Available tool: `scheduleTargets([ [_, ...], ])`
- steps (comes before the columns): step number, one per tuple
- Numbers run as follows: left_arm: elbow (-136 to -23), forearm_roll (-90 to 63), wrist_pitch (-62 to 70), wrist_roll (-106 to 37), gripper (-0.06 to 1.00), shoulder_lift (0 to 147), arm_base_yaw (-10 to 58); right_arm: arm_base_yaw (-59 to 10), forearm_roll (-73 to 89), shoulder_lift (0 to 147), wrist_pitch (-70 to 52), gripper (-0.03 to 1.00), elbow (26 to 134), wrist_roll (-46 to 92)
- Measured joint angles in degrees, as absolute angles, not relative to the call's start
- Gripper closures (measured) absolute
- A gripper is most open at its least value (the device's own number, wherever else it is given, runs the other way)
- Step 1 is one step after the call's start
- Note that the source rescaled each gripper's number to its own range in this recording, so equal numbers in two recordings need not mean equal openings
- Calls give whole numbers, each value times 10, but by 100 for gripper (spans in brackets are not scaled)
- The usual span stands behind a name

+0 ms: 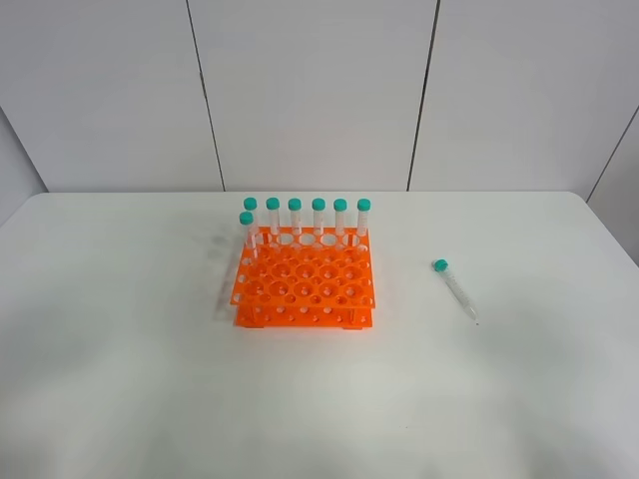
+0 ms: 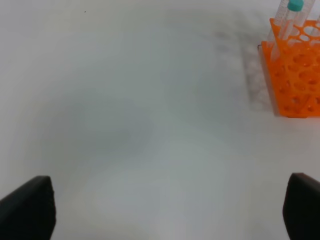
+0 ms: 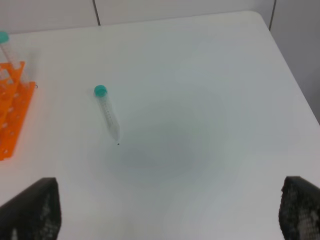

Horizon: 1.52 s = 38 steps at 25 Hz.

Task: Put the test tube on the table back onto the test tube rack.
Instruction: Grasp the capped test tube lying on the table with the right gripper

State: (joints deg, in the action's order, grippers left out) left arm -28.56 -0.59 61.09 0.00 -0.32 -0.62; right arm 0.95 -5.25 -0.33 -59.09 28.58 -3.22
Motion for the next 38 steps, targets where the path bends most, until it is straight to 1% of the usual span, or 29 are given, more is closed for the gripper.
scheduleTargets([
  [5,-286,-6,611,0,-6,-3,-6,9,-55,2,-590,3,288,-32],
  [10,-286,-6,611,0,-6,-3,-6,9,-55,98,-578,3,343,-32],
  [19,-286,-6,611,0,-6,-3,-6,9,-52,371,-562,3,468,-29],
  [25,-286,-6,611,0,-6,-3,-6,9,-42,567,-565,3,541,0],
  [27,-286,-6,611,0,-6,-3,-6,9,-36,641,-567,4,561,10],
  [29,-286,-6,611,0,-6,-3,-6,9,-29,767,-569,4,602,29],
  [30,-286,-6,611,0,-6,-3,-6,9,-29,767,-569,4,602,29],
  [38,-286,-6,611,0,-6,-3,-6,9,13,952,-571,5,693,64],
])
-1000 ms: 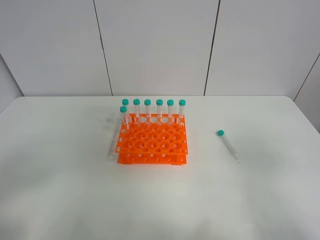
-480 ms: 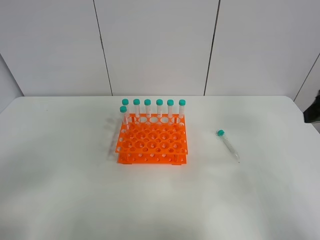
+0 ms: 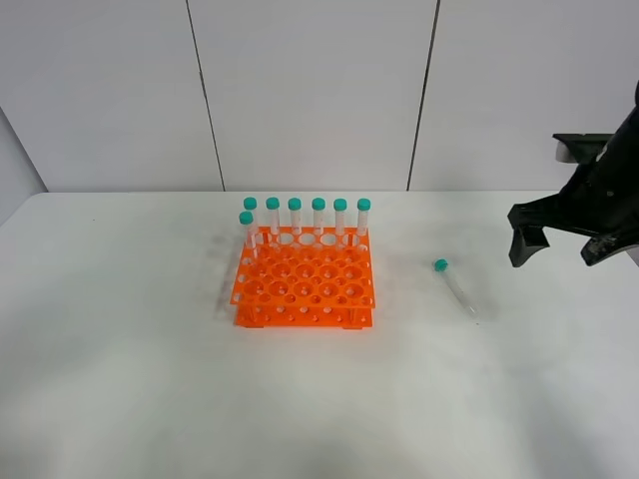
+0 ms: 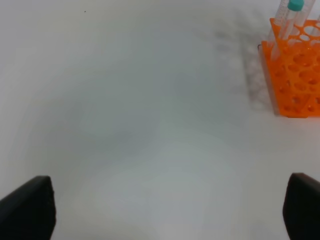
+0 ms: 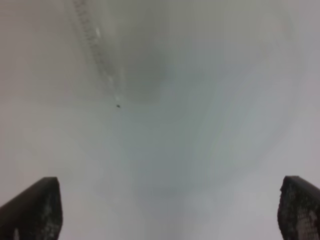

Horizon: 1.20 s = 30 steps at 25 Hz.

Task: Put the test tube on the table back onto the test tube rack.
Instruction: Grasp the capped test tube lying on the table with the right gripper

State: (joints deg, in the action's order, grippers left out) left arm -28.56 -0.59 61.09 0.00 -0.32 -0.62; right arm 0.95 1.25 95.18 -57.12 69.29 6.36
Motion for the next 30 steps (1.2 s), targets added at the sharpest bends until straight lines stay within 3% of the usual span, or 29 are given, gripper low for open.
scheduleTargets([
  [11,-286,-6,611,0,-6,-3,-6,-53,18,1031,-513,5,713,83],
  [30,-286,-6,611,0,-6,-3,-6,-55,0,1146,-393,5,716,55],
])
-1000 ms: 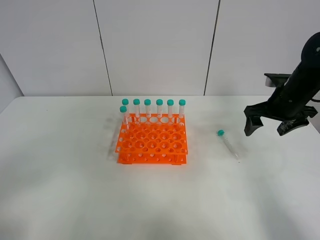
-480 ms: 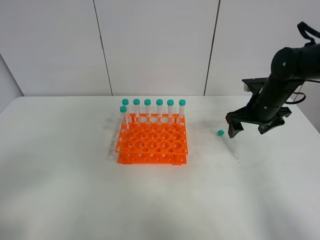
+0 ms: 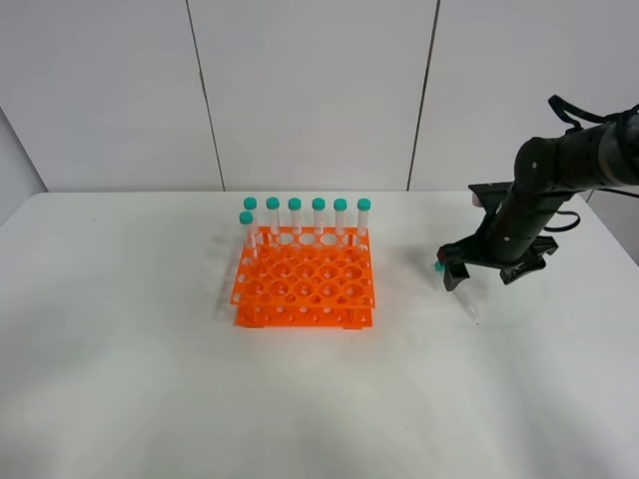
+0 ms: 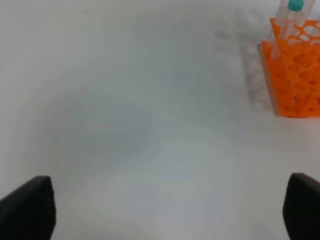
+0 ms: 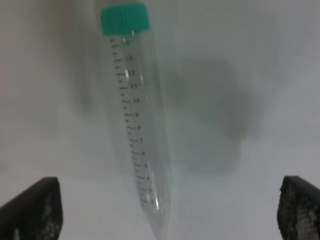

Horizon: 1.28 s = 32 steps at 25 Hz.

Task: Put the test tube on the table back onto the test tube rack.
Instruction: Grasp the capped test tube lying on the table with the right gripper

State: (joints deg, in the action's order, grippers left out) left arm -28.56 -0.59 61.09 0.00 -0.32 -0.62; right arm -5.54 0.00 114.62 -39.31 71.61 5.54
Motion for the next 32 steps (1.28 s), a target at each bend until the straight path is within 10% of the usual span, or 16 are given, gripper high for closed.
scheduleTargets([
  [15,-286,-6,611,0,-6,-3,-6,-55,14,1186,-377,9,716,56],
  [21,-286,-6,611,0,-6,-3,-6,-55,14,1190,-378,38,716,58],
  [25,-286,-6,611,0,-6,-3,-6,-55,14,1190,-381,80,716,58],
  [32,-286,-6,611,0,-6,-3,-6,-55,7,1190,-387,97,716,75],
])
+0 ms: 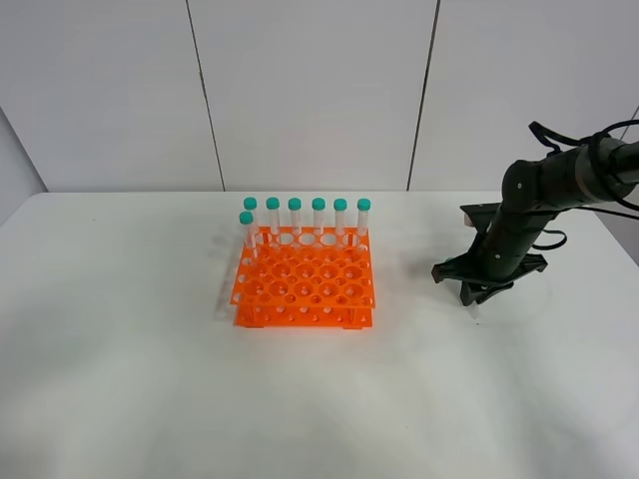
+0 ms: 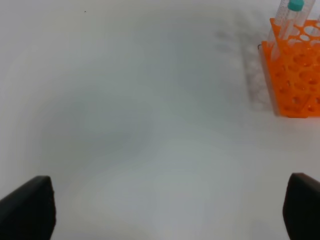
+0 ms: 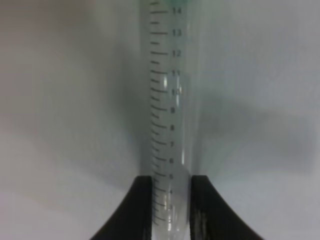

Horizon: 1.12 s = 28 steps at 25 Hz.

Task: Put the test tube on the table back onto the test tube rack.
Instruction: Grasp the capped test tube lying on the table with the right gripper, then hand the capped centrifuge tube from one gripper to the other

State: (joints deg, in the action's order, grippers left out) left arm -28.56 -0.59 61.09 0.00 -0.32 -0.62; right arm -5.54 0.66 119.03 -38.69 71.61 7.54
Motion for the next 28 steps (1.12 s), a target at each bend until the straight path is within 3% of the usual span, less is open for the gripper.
scheduleTargets([
  [9,-286,-6,611,0,-6,-3,-6,-55,4,1181,-394,97,716,86],
  [18,-286,-6,611,0,-6,-3,-6,-57,4,1019,-392,97,716,107],
  [23,-286,-6,611,0,-6,-3,-6,-94,19,946,-404,97,716,143],
  [28,-286,-6,611,0,-6,-3,-6,-187,63,875,-431,97,716,237],
])
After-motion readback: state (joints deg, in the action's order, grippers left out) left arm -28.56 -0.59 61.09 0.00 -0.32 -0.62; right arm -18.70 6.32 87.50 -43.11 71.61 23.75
